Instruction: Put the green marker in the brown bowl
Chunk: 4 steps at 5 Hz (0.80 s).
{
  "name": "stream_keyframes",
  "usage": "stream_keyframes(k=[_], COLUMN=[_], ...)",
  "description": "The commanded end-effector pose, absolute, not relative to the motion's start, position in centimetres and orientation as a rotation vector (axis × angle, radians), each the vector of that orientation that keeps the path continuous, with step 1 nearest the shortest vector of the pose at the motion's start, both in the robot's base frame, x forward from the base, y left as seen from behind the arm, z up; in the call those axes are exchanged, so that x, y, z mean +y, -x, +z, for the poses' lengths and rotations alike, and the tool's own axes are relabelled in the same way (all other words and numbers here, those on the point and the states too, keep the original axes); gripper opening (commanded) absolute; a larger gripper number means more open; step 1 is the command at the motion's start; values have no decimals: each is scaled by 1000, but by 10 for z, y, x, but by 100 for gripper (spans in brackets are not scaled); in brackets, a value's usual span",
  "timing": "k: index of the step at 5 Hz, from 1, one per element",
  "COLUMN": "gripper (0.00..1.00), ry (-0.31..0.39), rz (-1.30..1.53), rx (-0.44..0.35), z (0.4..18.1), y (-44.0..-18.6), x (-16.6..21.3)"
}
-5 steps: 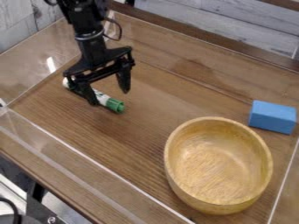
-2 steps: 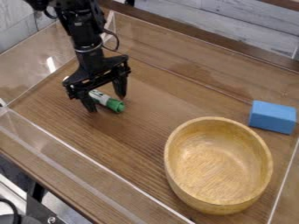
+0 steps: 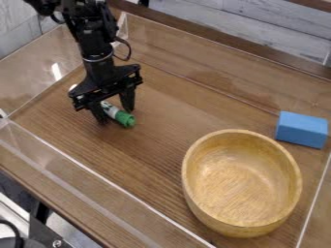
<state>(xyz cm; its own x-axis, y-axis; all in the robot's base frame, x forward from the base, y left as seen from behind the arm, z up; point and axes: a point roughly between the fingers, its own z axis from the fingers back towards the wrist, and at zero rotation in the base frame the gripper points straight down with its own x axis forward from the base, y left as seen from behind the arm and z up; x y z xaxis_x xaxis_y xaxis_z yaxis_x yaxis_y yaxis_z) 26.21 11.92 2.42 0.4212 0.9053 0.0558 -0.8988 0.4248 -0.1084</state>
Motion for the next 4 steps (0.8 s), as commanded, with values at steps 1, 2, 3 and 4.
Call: stream_keyframes(k=[1,2,3,4], gripper=[100,100,0,0], ry=[32,4,2,-12], rz=[1084,1048,1047,1027], rx=[-169,-187,-190,-196], z=[35,38,38,42], y=[-267,-266,-268,-269], x=[122,121,121,119])
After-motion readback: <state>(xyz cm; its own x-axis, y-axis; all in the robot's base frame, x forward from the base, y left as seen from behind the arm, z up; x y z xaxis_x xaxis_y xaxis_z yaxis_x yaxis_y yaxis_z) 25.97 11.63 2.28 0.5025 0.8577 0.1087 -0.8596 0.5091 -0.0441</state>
